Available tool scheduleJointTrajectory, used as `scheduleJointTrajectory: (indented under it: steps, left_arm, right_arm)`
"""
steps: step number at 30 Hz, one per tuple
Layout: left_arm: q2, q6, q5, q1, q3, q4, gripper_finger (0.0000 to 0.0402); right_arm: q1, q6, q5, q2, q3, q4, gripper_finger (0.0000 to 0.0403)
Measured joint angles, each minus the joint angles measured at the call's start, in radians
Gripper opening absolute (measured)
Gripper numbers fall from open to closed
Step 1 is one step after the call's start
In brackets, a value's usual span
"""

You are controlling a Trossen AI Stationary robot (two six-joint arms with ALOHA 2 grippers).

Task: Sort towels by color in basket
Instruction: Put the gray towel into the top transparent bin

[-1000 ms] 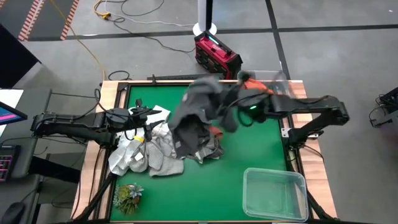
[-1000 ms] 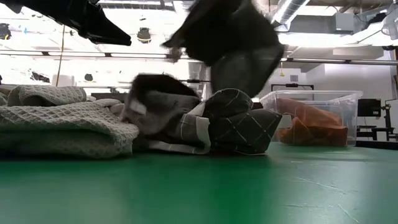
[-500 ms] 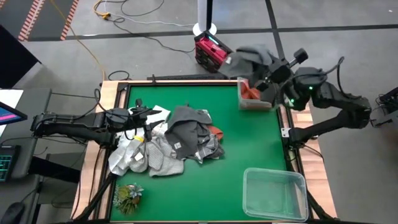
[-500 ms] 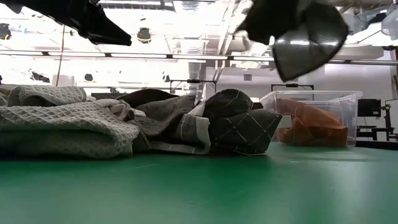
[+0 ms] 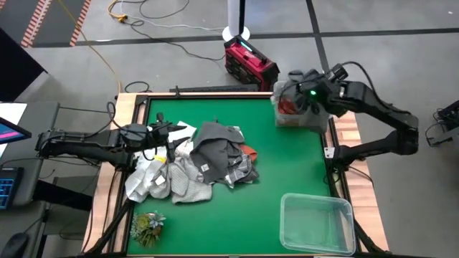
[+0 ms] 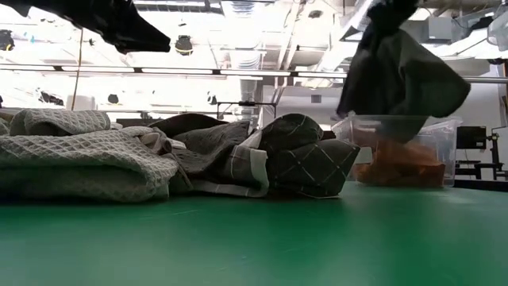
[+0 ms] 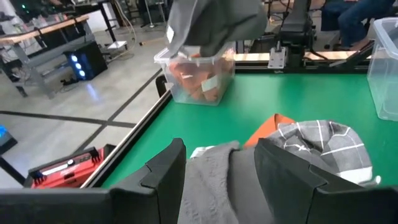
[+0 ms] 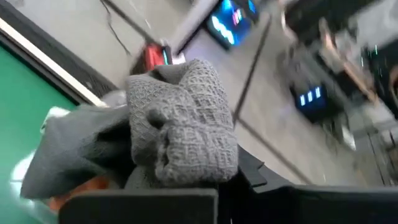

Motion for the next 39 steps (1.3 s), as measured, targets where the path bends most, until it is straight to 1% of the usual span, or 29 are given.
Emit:
scheduleJointTrajectory:
  steps: [5,7,12,16,19,23,25,27,29,32,35,39]
  left_arm:
    - [0.0,0.004,0.0,0.0,0.0,0.004,0.018]
    - [0.001,0.004,0.0,0.0,0.0,-0.001,0.018]
    - [0.001,0.003,0.0,0.0,0.0,-0.019,0.018]
    - [0.003,-0.021,0.005,0.0,0.0,-0.039,0.018]
    - [0.003,-0.045,0.018,0.0,0.0,-0.065,0.018]
    - [0.003,-0.096,0.037,0.0,0.0,-0.109,0.018]
    - [0.003,-0.121,0.038,0.0,0.0,-0.136,0.018]
    - [0.003,-0.136,0.037,0.0,0.0,-0.148,0.018]
    - [0.003,-0.149,0.037,0.0,0.0,-0.16,0.018]
    - [0.003,-0.157,0.037,0.0,0.0,-0.165,0.018]
    - [0.003,-0.158,0.037,0.0,0.0,-0.165,0.018]
    - [0.003,-0.173,0.037,0.0,0.0,-0.165,0.018]
  right_arm:
    - [-0.141,0.018,0.003,0.072,0.0,-0.03,0.003]
    - [-0.184,-0.007,-0.006,0.112,0.0,-0.028,0.003]
    - [-0.23,-0.228,-0.243,0.225,0.0,-0.024,0.003]
    - [-0.274,-0.292,-0.408,0.323,0.0,-0.01,0.0031]
    - [-0.334,-0.241,-0.525,0.378,0.0,0.009,0.0032]
    - [-0.428,-0.074,-0.563,0.426,0.0,0.0,0.0033]
    - [-0.472,-0.037,-0.647,0.442,0.0,-0.042,0.0034]
    - [-0.509,-0.035,-0.726,0.458,0.0,-0.084,0.0039]
    - [-0.523,-0.039,-0.749,0.473,0.0,-0.108,0.0049]
    - [-0.526,-0.065,-0.756,0.489,0.0,-0.107,0.0078]
    - [-0.522,-0.114,-0.756,0.496,0.002,-0.093,0.0119]
    - [-0.52,-0.119,-0.756,0.488,0.058,-0.113,0.018]
